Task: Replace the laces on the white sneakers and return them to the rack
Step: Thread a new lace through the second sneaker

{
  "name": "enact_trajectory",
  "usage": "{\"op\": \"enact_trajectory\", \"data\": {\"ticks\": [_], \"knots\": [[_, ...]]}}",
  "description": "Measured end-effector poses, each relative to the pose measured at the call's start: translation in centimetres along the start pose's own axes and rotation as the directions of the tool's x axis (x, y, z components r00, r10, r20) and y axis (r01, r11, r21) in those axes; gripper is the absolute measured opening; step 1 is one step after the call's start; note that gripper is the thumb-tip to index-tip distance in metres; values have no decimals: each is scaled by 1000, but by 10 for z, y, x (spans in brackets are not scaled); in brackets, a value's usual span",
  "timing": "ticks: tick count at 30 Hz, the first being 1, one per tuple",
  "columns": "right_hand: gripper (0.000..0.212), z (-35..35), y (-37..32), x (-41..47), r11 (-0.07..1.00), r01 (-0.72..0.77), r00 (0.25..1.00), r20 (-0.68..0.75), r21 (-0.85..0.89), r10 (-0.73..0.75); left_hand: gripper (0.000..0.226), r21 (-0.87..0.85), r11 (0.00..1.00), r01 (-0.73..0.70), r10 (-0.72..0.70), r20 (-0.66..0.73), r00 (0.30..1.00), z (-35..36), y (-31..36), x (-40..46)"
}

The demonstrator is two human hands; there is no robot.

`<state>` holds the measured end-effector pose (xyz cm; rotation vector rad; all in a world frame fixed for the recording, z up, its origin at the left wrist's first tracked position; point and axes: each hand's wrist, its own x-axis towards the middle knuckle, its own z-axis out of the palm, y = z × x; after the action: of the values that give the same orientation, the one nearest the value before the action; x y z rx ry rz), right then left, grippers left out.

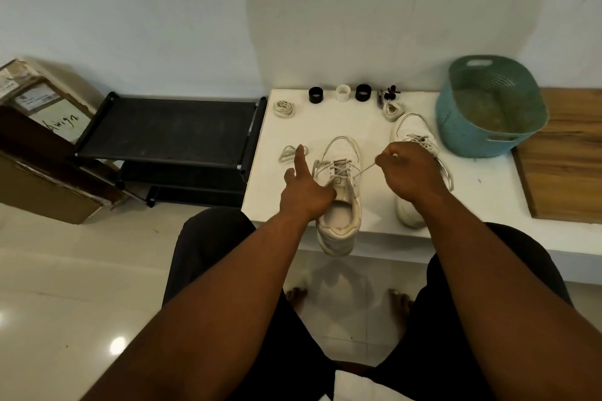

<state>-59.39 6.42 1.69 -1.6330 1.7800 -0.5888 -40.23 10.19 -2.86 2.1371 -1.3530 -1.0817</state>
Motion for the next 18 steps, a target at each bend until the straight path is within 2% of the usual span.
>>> {"op": "enact_trajectory", "data": {"ticks": [5,9,10,12,14,15,16,18], "knots": [[13,-2,2,-3,999,35,992,-118,-8,-36,106,32,999,-15,15,9,1000,4,4,-2],[42,-5,4,-5,987,151,955,-249,-62,-162,113,-53,998,-46,50,62,997,-7,10,-1],[46,-6,3,-6,982,189,938,-290,-32,-190,106,-96,991,-93,96,26,995,-11,13,1],[52,-6,0,-7,962,270,904,-353,39,-239,74,-221,952,-212,192,-109,975,-17,17,2],[57,-4,-2,-6,910,379,887,-344,166,-307,40,-273,907,-322,262,-235,936,-22,24,-2],[59,-2,-4,-7,860,416,896,-293,296,-333,29,-271,886,-376,303,-274,913,-23,27,-4],[61,1,-7,-9,795,407,913,-215,450,-345,22,-286,863,-416,341,-278,898,-24,31,-7],[58,7,-15,-15,660,277,940,-53,699,-338,20,-356,815,-458,405,-216,888,-24,40,-14]]}}
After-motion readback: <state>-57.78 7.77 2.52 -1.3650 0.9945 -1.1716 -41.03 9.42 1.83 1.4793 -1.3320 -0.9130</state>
